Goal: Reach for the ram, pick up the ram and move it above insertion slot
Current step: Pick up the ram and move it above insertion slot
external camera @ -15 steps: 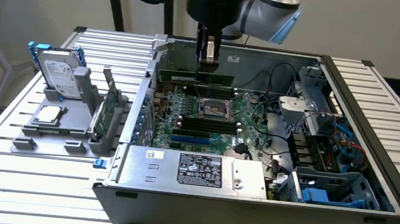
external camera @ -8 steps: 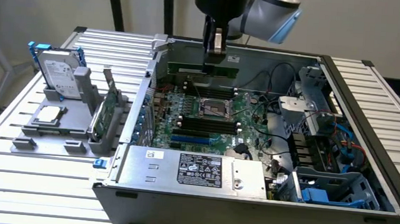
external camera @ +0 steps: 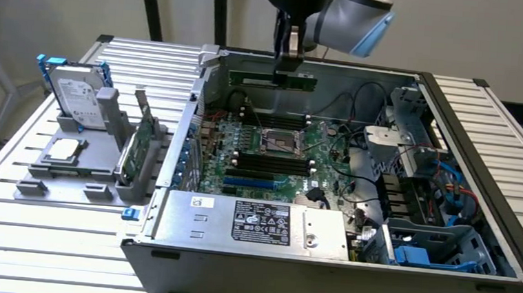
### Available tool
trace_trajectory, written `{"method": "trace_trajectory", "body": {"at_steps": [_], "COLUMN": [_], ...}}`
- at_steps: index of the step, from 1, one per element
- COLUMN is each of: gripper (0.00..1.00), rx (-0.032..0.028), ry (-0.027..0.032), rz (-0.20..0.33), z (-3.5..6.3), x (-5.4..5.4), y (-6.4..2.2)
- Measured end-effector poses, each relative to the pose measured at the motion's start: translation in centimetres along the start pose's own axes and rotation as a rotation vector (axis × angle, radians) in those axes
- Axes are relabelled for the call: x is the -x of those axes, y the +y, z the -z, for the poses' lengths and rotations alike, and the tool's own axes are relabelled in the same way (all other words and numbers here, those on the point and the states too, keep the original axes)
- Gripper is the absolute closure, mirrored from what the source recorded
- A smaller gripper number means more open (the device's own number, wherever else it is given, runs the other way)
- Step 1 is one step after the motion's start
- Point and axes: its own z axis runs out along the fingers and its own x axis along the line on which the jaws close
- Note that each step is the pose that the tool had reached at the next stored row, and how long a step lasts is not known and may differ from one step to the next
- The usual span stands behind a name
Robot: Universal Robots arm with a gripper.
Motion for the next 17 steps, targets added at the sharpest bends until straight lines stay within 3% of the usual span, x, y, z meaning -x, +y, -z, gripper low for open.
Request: {"method": "trace_trajectory", "body": {"at_steps": [6, 17], "gripper": [0.87, 0.87], "rx": [-0.0002, -0.0082], "ry": [0.0008, -0.0004], "rz": [-0.004, -0.087], "z": [-0.25, -0.57], "x": [1.4, 1.7], "y": [-0.75, -1.53]}}
